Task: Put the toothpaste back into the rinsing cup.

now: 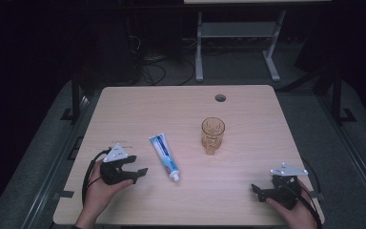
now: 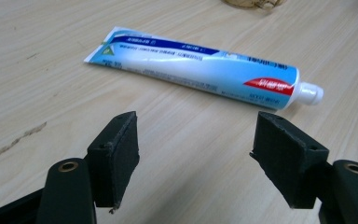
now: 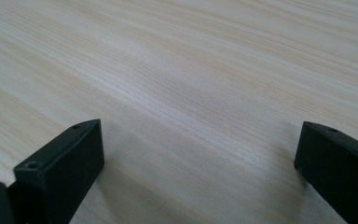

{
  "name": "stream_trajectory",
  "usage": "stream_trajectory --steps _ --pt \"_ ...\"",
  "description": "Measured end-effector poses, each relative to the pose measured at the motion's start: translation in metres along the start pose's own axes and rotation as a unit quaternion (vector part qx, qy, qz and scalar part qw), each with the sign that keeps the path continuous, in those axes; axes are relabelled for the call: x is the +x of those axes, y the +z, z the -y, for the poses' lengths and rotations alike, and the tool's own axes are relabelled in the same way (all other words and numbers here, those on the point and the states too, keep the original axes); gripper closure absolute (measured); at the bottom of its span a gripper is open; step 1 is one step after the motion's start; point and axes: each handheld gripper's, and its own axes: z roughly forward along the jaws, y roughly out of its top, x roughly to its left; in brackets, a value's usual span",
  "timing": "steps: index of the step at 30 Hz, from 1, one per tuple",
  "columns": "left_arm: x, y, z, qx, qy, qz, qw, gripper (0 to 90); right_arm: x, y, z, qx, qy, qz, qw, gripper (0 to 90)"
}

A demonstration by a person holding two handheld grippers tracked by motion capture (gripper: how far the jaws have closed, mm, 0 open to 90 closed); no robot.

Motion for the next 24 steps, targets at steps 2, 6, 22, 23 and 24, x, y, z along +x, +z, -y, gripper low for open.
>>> stream_trajectory --steps 2,6,22,23,24 --pt "0.000 0.002 -0.002 -0.001 0.001 0.002 1.0000 30.8 0.000 0.000 0.000 0.000 0.001 0.000 1.0000 0.8" --pt "-0.001 0.004 -0.007 -0.006 0.000 0.007 1.0000 31.4 0.000 0.001 -0.001 0.000 0.003 0.002 1.0000 0.8" --pt "-0.004 0.018 -0.025 -0.013 -0.005 0.027 0.9995 36.1 0.000 0.002 -0.002 0.001 0.005 0.005 1.0000 0.9" --pt "-0.004 0.018 -0.025 -0.013 -0.005 0.027 0.9995 36.8 0.000 0.002 -0.002 0.001 0.005 0.005 1.0000 0.9" --pt "-0.005 0.019 -0.027 -0.013 -0.006 0.028 0.9995 36.8 0.000 0.002 -0.002 0.001 0.005 0.005 1.0000 0.9"
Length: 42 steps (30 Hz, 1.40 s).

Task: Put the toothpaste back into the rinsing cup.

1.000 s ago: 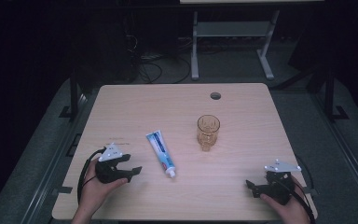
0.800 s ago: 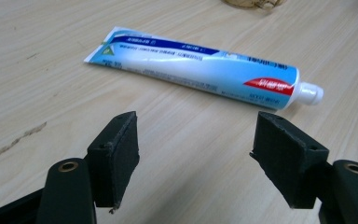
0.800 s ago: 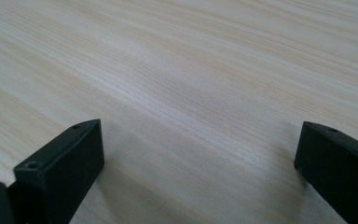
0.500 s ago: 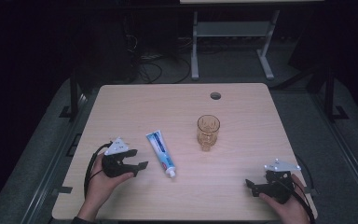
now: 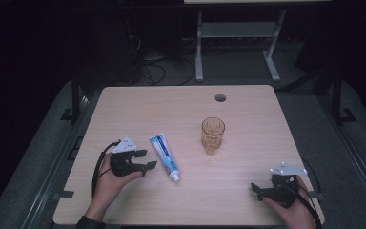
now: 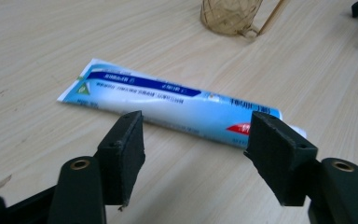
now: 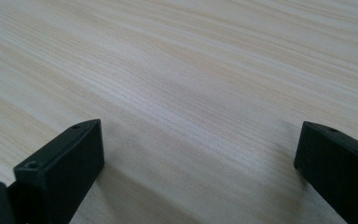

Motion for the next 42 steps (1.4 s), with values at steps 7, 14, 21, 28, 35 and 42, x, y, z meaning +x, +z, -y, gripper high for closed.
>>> stream_trajectory --steps 7,14,21,28,35,42 --pt "-0.003 0.010 -0.009 0.007 0.004 0.008 0.9999 39.8 0.000 0.000 0.000 0.000 0.000 0.000 1.0000 0.9" --pt "-0.007 0.020 -0.019 0.004 0.001 0.020 0.9998 51.2 0.000 0.000 0.000 0.000 0.000 0.000 1.0000 0.9" --pt "-0.012 0.031 -0.029 0.002 0.009 0.034 0.9994 62.2 0.000 0.000 0.000 0.000 0.001 0.000 1.0000 0.8" --pt "-0.016 0.044 -0.035 0.012 0.014 0.050 0.9986 77.6 0.000 0.000 0.000 0.000 0.001 0.000 1.0000 0.9" --pt "-0.019 0.055 -0.035 0.023 0.017 0.053 0.9981 90.0 0.000 0.000 0.000 0.000 0.001 0.000 1.0000 0.9" --pt "-0.022 0.069 -0.034 0.049 0.008 0.062 0.9968 90.0 0.000 0.000 0.000 0.000 0.001 0.000 1.0000 0.9"
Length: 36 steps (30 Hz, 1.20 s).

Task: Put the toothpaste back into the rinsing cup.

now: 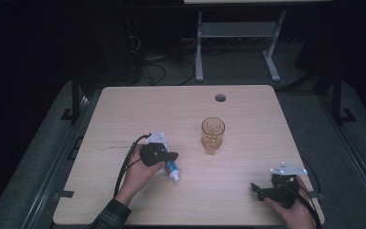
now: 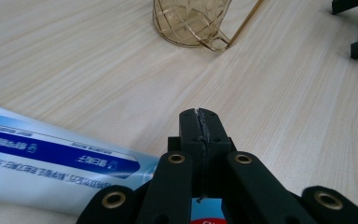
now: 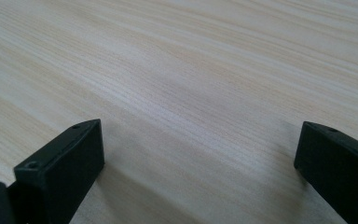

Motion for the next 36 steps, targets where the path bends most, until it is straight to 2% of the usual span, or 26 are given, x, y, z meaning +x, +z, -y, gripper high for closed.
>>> stream_trajectory --steps 12,14,36 --pt "-0.005 0.013 0.003 0.032 0.011 0.002 0.9994 90.0 0.000 0.000 0.000 0.000 0.000 0.000 1.0000 0.9" --pt "-0.005 0.014 0.005 0.030 0.005 0.002 0.9995 90.0 0.000 0.000 0.000 0.000 0.000 0.000 1.0000 0.9" --pt "-0.002 -0.005 0.016 0.057 0.000 -0.022 0.9981 90.0 0.000 -0.001 0.001 -0.001 -0.001 0.000 1.0000 0.9"
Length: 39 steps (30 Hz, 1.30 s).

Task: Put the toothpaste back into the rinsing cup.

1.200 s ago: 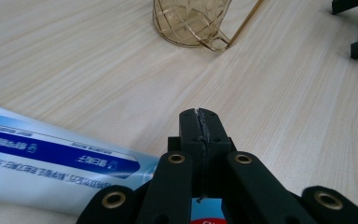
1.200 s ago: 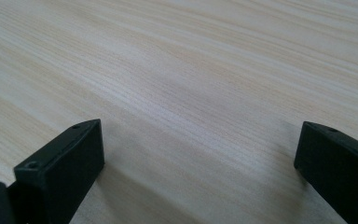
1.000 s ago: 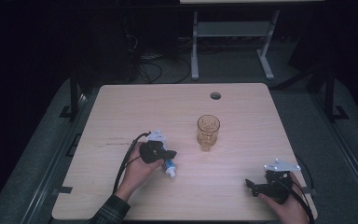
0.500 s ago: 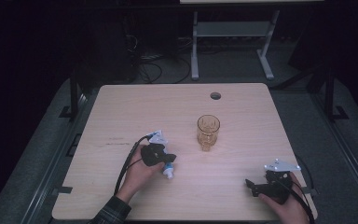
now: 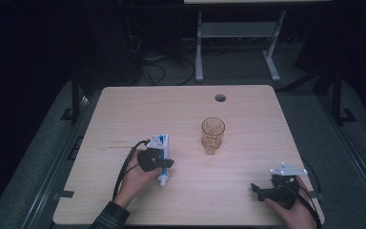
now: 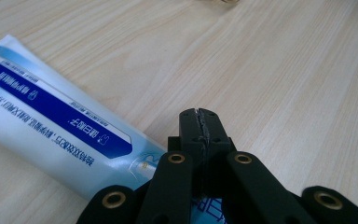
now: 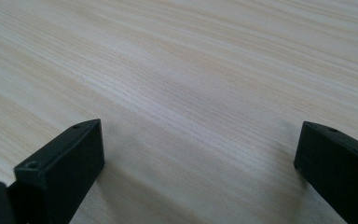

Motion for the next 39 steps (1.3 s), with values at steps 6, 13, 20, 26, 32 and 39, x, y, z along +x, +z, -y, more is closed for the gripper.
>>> stream_trajectory --steps 6,13,20,26,32,39 --pt "0.001 -0.006 0.008 0.003 -0.005 -0.007 1.0000 90.0 0.000 0.000 0.000 0.001 0.000 0.000 1.0000 0.9" --pt "0.006 -0.014 0.019 0.013 -0.011 -0.014 0.9997 90.0 0.000 0.000 0.000 0.001 -0.001 -0.001 1.0000 0.9" --pt "0.013 -0.023 0.027 0.017 -0.017 -0.023 0.9994 90.0 0.000 0.000 0.000 0.001 -0.001 -0.001 1.0000 0.9" --pt "0.019 -0.032 0.034 0.020 -0.024 -0.032 0.9990 90.0 0.000 0.000 0.000 0.001 -0.001 -0.001 1.0000 0.9" --pt "0.025 -0.041 0.041 0.017 -0.036 -0.040 0.9984 90.0 0.000 0.000 0.000 0.001 -0.001 -0.001 1.0000 0.9" --pt "0.031 -0.050 0.048 0.016 -0.043 -0.047 0.9978 90.0 0.000 0.000 0.000 0.001 0.000 0.000 1.0000 0.9"
